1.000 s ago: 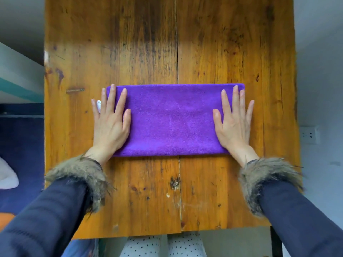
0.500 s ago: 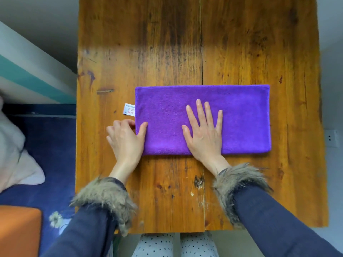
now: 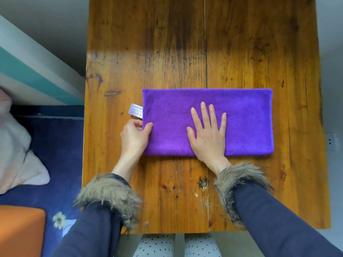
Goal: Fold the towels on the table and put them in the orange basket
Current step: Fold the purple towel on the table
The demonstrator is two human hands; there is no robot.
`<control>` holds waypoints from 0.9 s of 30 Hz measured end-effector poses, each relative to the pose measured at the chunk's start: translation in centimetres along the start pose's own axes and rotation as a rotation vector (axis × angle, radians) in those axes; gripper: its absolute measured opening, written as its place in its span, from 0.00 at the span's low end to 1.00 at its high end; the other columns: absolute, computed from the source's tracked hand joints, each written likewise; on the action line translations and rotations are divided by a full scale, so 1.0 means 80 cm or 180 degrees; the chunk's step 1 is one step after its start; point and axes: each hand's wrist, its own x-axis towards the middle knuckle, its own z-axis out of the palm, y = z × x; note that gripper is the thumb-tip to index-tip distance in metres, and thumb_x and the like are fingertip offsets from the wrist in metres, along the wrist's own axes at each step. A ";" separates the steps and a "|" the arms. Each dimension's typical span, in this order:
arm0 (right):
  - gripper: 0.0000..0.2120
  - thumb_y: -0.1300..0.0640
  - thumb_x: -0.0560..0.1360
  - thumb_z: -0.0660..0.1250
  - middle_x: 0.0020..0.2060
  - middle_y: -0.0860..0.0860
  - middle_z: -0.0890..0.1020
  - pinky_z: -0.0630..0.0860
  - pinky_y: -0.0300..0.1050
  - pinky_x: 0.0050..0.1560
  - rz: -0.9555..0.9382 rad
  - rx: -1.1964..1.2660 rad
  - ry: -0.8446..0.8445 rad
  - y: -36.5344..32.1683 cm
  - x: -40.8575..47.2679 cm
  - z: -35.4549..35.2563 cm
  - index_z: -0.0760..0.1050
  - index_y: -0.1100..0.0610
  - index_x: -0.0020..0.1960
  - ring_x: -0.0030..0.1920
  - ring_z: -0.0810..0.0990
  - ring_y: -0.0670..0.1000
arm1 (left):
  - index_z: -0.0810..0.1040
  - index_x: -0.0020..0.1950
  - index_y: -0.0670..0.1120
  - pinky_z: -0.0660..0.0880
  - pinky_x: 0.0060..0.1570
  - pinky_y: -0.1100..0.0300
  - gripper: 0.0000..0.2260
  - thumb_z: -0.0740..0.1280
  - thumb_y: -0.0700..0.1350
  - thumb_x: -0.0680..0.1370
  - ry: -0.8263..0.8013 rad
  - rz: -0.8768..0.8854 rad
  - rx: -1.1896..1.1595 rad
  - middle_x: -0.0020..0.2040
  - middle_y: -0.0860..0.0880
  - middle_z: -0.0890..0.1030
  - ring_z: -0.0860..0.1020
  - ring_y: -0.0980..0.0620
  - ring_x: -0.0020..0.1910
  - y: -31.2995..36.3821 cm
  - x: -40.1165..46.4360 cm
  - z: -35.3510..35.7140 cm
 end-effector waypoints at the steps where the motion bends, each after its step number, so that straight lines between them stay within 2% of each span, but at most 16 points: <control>1: 0.26 0.45 0.77 0.54 0.73 0.55 0.63 0.51 0.65 0.71 -0.0001 0.0000 0.0009 0.000 0.000 0.000 0.62 0.52 0.73 0.74 0.59 0.57 | 0.77 0.50 0.39 0.75 0.48 0.54 0.10 0.70 0.45 0.74 -0.0197 -0.0203 -0.0456 0.41 0.47 0.81 0.80 0.47 0.44 0.000 0.000 -0.005; 3: 0.26 0.45 0.77 0.54 0.73 0.55 0.63 0.51 0.65 0.71 -0.0013 -0.0001 0.0014 0.002 0.000 0.000 0.62 0.52 0.73 0.74 0.60 0.57 | 0.78 0.51 0.40 0.78 0.40 0.59 0.06 0.68 0.40 0.75 -0.0703 -0.0610 -0.1231 0.41 0.47 0.81 0.80 0.51 0.39 0.001 -0.004 -0.016; 5: 0.26 0.45 0.77 0.54 0.73 0.55 0.64 0.50 0.65 0.71 -0.0020 0.0056 -0.0091 0.001 -0.001 -0.002 0.63 0.52 0.73 0.74 0.60 0.57 | 0.78 0.50 0.42 0.78 0.37 0.63 0.04 0.67 0.37 0.76 -0.1101 -0.0810 -0.1438 0.43 0.47 0.81 0.79 0.53 0.38 0.007 -0.011 -0.026; 9: 0.27 0.44 0.77 0.50 0.75 0.54 0.59 0.44 0.61 0.72 -0.0075 0.0449 -0.0471 0.004 0.004 -0.019 0.60 0.51 0.74 0.75 0.55 0.55 | 0.79 0.54 0.41 0.80 0.34 0.61 0.08 0.67 0.35 0.75 -0.1179 -0.0705 -0.1493 0.47 0.46 0.82 0.81 0.52 0.40 0.024 -0.022 -0.039; 11: 0.25 0.47 0.79 0.53 0.76 0.52 0.55 0.41 0.54 0.73 -0.0014 0.1166 -0.0568 0.015 0.009 -0.036 0.58 0.52 0.75 0.76 0.50 0.52 | 0.78 0.55 0.41 0.79 0.33 0.61 0.09 0.68 0.36 0.75 -0.1174 -0.0564 -0.1431 0.49 0.46 0.82 0.81 0.53 0.38 0.036 -0.031 -0.039; 12: 0.24 0.51 0.80 0.55 0.76 0.52 0.56 0.43 0.48 0.74 0.0119 0.1673 -0.0568 0.023 0.011 -0.048 0.58 0.53 0.75 0.76 0.51 0.51 | 0.78 0.55 0.41 0.79 0.34 0.61 0.10 0.68 0.36 0.74 -0.1176 -0.0484 -0.1392 0.49 0.45 0.81 0.81 0.52 0.39 0.042 -0.037 -0.037; 14: 0.21 0.57 0.80 0.57 0.73 0.53 0.62 0.52 0.40 0.71 0.0519 0.2489 -0.0376 0.045 0.009 -0.073 0.64 0.55 0.72 0.73 0.59 0.50 | 0.78 0.55 0.41 0.77 0.37 0.61 0.10 0.69 0.36 0.74 -0.1168 -0.0372 -0.1365 0.49 0.44 0.79 0.77 0.50 0.42 0.059 -0.051 -0.028; 16: 0.18 0.60 0.79 0.58 0.67 0.53 0.71 0.65 0.39 0.66 0.0851 0.2890 -0.0129 0.073 0.000 -0.092 0.69 0.57 0.69 0.64 0.71 0.48 | 0.77 0.53 0.41 0.76 0.37 0.62 0.08 0.69 0.35 0.74 -0.1140 -0.0294 -0.1438 0.48 0.43 0.77 0.76 0.50 0.42 0.083 -0.068 -0.014; 18: 0.15 0.61 0.79 0.58 0.60 0.51 0.76 0.72 0.40 0.59 0.1191 0.3280 -0.0206 0.101 -0.010 -0.104 0.71 0.57 0.66 0.57 0.76 0.47 | 0.76 0.50 0.43 0.76 0.34 0.64 0.07 0.68 0.35 0.74 -0.1138 -0.0169 -0.1454 0.45 0.45 0.77 0.77 0.53 0.38 0.109 -0.085 0.009; 20: 0.13 0.61 0.79 0.58 0.53 0.51 0.79 0.77 0.44 0.53 0.1509 0.3706 -0.0390 0.129 -0.019 -0.107 0.73 0.57 0.63 0.53 0.78 0.49 | 0.75 0.48 0.44 0.74 0.32 0.65 0.07 0.68 0.34 0.74 -0.1174 0.0006 -0.1341 0.40 0.48 0.75 0.76 0.55 0.36 0.133 -0.101 0.040; 22: 0.12 0.61 0.80 0.57 0.47 0.51 0.78 0.79 0.40 0.44 0.1789 0.4080 -0.0529 0.153 -0.023 -0.107 0.73 0.57 0.62 0.48 0.79 0.50 | 0.75 0.49 0.44 0.72 0.28 0.68 0.08 0.68 0.34 0.74 -0.1195 0.0182 -0.1128 0.36 0.50 0.72 0.73 0.55 0.34 0.152 -0.112 0.077; 24: 0.12 0.61 0.80 0.56 0.46 0.52 0.77 0.79 0.38 0.40 0.1970 0.4200 -0.0592 0.173 -0.022 -0.105 0.72 0.59 0.62 0.44 0.78 0.49 | 0.75 0.52 0.43 0.73 0.28 0.67 0.10 0.69 0.35 0.73 -0.1149 0.0314 -0.0761 0.35 0.51 0.71 0.72 0.55 0.32 0.162 -0.119 0.117; 27: 0.12 0.60 0.81 0.56 0.46 0.54 0.78 0.78 0.45 0.46 0.2095 0.4132 -0.0644 0.192 -0.021 -0.099 0.73 0.61 0.60 0.44 0.78 0.51 | 0.76 0.53 0.43 0.78 0.41 0.55 0.11 0.70 0.37 0.72 -0.1096 0.0325 -0.0179 0.35 0.51 0.73 0.75 0.49 0.34 0.166 -0.126 0.167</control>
